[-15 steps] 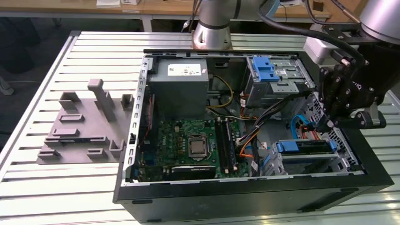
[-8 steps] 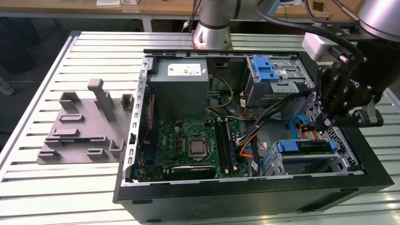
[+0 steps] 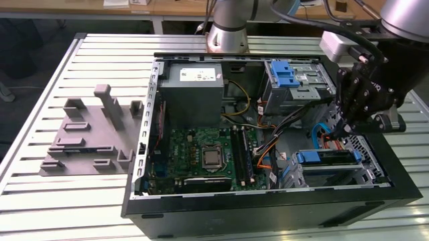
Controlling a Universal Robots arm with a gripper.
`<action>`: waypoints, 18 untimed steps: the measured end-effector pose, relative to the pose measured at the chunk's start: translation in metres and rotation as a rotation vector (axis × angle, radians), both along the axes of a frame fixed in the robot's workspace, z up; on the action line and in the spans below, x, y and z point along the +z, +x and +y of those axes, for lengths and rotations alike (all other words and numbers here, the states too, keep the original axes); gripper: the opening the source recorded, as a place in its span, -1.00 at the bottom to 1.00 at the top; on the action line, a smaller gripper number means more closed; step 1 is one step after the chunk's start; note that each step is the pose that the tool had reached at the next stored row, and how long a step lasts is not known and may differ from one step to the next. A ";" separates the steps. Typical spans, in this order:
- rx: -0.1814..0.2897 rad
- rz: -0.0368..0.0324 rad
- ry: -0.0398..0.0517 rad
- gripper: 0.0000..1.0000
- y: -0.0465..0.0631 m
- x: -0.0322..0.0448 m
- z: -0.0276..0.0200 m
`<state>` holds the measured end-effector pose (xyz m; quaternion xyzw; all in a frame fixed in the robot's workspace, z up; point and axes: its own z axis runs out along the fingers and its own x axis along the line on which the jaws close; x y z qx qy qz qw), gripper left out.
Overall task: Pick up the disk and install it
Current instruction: 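Insert the second disk wire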
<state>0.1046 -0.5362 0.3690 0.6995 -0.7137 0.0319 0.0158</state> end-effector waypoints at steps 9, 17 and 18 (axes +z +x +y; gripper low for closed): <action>0.000 0.0000 -0.0015 -0.77 0.000 0.0001 0.0092; 0.000 0.0007 -0.0254 -0.62 0.000 -0.0031 0.0129; 0.000 0.0007 -0.0288 -0.62 0.000 -0.0038 0.0129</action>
